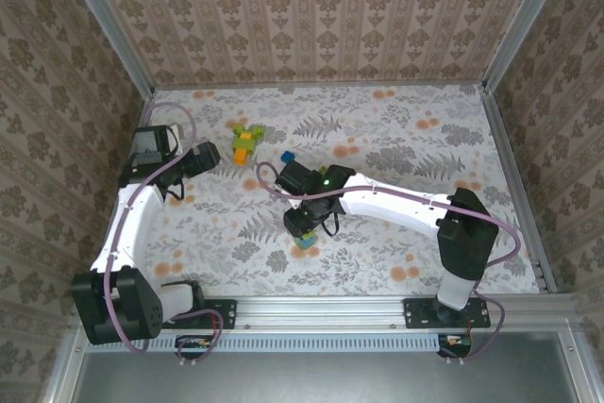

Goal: Assemble a carrot with lego

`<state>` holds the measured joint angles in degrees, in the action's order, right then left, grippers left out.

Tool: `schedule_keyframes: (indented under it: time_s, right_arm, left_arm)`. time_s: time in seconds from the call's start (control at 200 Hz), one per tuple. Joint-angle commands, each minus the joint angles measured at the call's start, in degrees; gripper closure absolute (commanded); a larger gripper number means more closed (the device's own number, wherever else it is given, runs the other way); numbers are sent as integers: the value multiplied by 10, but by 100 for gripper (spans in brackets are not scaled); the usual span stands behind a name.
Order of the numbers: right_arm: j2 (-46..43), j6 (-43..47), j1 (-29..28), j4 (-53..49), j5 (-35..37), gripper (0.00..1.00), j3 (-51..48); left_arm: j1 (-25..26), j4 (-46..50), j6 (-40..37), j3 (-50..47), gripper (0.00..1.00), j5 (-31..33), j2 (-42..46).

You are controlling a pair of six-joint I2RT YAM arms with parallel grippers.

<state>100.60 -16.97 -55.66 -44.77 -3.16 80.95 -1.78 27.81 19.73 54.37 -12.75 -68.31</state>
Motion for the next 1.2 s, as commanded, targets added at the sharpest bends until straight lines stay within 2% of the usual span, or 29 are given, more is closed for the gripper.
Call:
schedule_keyframes:
  time_s: [0.0, 1.195]
  right_arm:
    - [17, -12, -5, -7, 18, 64, 6]
    - [6, -69, -23, -16, 35, 64, -44]
  left_arm:
    - [4, 2, -9, 4, 0, 4, 3]
    - [4, 3, -9, 4, 0, 4, 6]
